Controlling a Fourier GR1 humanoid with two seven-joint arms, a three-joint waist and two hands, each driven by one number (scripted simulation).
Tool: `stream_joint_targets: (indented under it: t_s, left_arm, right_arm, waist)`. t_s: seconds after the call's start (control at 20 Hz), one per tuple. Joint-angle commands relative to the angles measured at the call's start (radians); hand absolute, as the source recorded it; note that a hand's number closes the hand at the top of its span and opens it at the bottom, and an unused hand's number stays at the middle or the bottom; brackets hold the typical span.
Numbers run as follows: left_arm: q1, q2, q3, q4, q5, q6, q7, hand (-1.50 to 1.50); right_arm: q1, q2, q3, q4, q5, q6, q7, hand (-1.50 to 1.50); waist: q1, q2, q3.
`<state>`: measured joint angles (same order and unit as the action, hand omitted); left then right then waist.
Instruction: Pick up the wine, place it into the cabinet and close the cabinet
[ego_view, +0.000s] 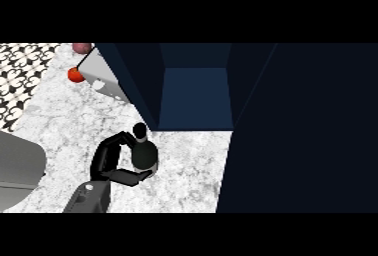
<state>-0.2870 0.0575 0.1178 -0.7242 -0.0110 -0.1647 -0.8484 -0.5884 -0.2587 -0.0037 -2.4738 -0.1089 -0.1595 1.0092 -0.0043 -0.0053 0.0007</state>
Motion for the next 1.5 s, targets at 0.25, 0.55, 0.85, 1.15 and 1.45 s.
stream_joint_targets:
  t_s: [0.25,0.55,0.85,1.15,1.45]
  left_arm:
    - [0.057,-0.057,-0.118,-0.344,0.049,0.149,0.126,1.50]
    - [0.106,-0.057,-0.247,-0.586,0.187,0.146,0.334,1.50]
    - [0.068,-0.057,-0.385,-0.831,0.225,0.334,0.554,1.50]
    - [-0.108,-0.058,-0.481,-0.898,0.209,0.574,0.784,1.50]
    - [-0.275,-0.058,-0.422,-0.796,0.226,0.667,0.894,1.50]
  right_arm:
    - [-0.049,-0.019,-0.014,-0.085,-0.065,-0.018,0.113,-1.50]
    - [0.029,0.008,-0.033,-0.109,-0.095,-0.011,0.072,-1.50]
    - [0.026,-0.025,-0.104,-0.074,-0.164,0.043,0.038,-1.50]
    - [0.020,0.003,-0.071,-0.071,-0.133,0.019,0.050,-1.50]
    - [0.059,-0.010,-0.094,-0.115,-0.156,0.044,0.057,-1.50]
  waist:
    - [0.004,-0.003,-0.001]
    - [0.003,-0.002,0.000]
    - [0.002,-0.001,0.001]
    - [-0.008,0.000,0.000]
    - [-0.015,0.002,0.000]
